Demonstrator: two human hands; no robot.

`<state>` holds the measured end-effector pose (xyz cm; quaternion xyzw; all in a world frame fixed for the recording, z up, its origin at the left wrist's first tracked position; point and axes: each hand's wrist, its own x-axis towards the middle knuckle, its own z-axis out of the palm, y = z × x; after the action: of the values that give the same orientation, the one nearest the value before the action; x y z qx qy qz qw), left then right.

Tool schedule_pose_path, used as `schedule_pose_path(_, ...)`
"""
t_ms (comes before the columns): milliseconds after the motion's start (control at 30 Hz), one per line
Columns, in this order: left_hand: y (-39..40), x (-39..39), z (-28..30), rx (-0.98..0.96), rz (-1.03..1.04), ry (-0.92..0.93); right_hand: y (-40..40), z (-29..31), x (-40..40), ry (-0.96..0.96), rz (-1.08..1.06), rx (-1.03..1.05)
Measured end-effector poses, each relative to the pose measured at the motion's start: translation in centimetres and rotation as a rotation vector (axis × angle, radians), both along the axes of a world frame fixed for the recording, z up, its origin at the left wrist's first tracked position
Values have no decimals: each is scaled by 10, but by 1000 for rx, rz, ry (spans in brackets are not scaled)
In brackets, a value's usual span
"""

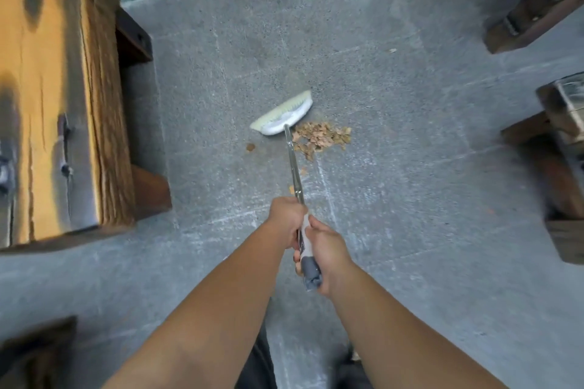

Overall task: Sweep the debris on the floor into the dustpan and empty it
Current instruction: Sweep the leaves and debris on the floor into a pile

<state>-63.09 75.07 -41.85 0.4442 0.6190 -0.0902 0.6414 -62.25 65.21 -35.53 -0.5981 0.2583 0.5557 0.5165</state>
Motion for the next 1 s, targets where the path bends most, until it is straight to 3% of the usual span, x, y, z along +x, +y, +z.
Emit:
schedule_pose_path(133, -56, -2, 22, -50, 2, -32, -55, 17, 6, -21, 26, 4)
schedule_pose_path(267, -64, 5, 35, -18, 50, -90, -63, 22, 14, -65, -7, 39)
schedule_pose_path(500, -32, -41, 48, -5, 159, -145, -26, 34, -31, -101, 42, 90)
schedule_pose_path(733, 31, -104, 46, 10, 327, -133, 39, 29, -74, -129, 237, 113)
schedule_pose_path(1000, 62, -124, 29, -159, 353, -119, 73, 7, -67, -18, 461, 35)
